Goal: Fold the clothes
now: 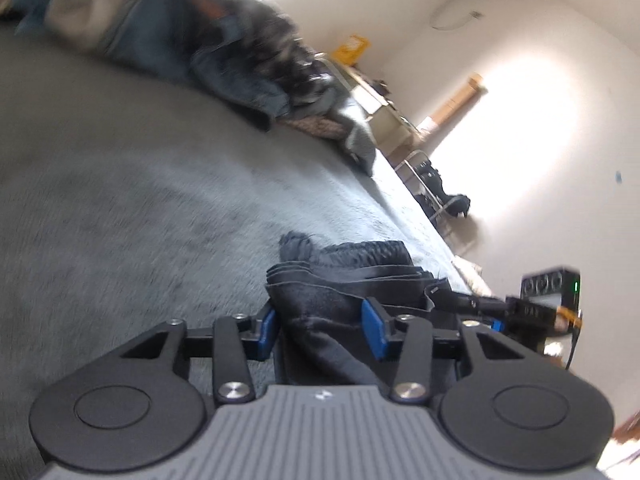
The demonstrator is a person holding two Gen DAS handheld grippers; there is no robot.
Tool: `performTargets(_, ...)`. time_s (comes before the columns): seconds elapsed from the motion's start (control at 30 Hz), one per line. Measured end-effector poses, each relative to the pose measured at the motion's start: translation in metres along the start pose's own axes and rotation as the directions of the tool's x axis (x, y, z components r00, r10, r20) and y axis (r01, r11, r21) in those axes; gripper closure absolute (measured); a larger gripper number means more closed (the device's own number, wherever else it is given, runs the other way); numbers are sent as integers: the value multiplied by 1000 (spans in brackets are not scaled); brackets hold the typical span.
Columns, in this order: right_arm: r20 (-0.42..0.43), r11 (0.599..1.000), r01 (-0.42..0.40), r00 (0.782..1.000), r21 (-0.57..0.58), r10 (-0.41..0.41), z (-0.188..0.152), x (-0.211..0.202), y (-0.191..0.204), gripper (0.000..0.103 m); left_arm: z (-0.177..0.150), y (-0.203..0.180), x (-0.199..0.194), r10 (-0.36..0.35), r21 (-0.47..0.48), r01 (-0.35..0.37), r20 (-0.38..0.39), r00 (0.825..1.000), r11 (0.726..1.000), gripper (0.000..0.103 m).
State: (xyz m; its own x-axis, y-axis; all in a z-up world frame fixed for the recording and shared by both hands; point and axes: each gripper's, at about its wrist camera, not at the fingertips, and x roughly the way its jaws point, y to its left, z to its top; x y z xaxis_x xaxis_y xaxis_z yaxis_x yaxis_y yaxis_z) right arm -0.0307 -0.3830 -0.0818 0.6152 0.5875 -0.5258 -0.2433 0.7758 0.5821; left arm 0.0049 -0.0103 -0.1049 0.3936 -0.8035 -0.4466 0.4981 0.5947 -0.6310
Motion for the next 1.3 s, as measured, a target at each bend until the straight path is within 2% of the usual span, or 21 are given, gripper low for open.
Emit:
performTargets(0.1,-9,999,-30,1000,-22,30,1,5,4,38,-1,-7,0,-5,75,5,3,1000,997,72)
performTargets(0.17,-8,998,-39,999,-44,38,1,7,7,44,-1,-9,0,-16,100,16,4,1000,995,86)
performTargets(0.2,-4,998,-38,999,-51,38,1,7,8,47,0,-8,0,-30,100,29,4,1000,995,88)
performTargets(0.23,-1,998,-35,999,-51,35,0,7,8,56,2,-6,1,-53,91,52,4,999,995,90)
performTargets(0.27,5,998,-30,1000,-48,30,0,6,7,74,3,-3,2,-80,76,79,7,997,994,91)
performTargets(0.3,11,999,-26,1000,-43,27,-1,4,6,80,5,-1,1,-111,55,110,15,994,992,91)
performTargets(0.37,24,999,-31,999,-33,32,-1,0,4,85,7,5,0,-173,14,173,33,984,985,92)
performTargets(0.5,59,998,-34,998,-44,37,-3,-9,7,87,8,22,5,-274,-94,279,56,960,956,93)
performTargets(0.6,86,999,-31,996,-44,35,-4,-13,8,88,6,32,13,-287,-147,293,58,956,945,93)
performTargets(0.73,70,1000,0,998,4,0,-6,-8,1,80,4,36,19,-326,-177,334,75,942,926,93)
performTargets(0.83,98,1000,-12,995,20,10,-8,-12,-2,80,2,38,19,-362,-192,373,94,928,908,93)
performTargets(1.03,177,987,-113,980,115,91,-17,-20,-18,82,-2,44,22,-391,-224,407,115,913,885,93)
performTargets(1.3,263,992,-109,961,61,89,-21,-34,-8,88,0,47,23,-418,-248,441,144,897,862,93)
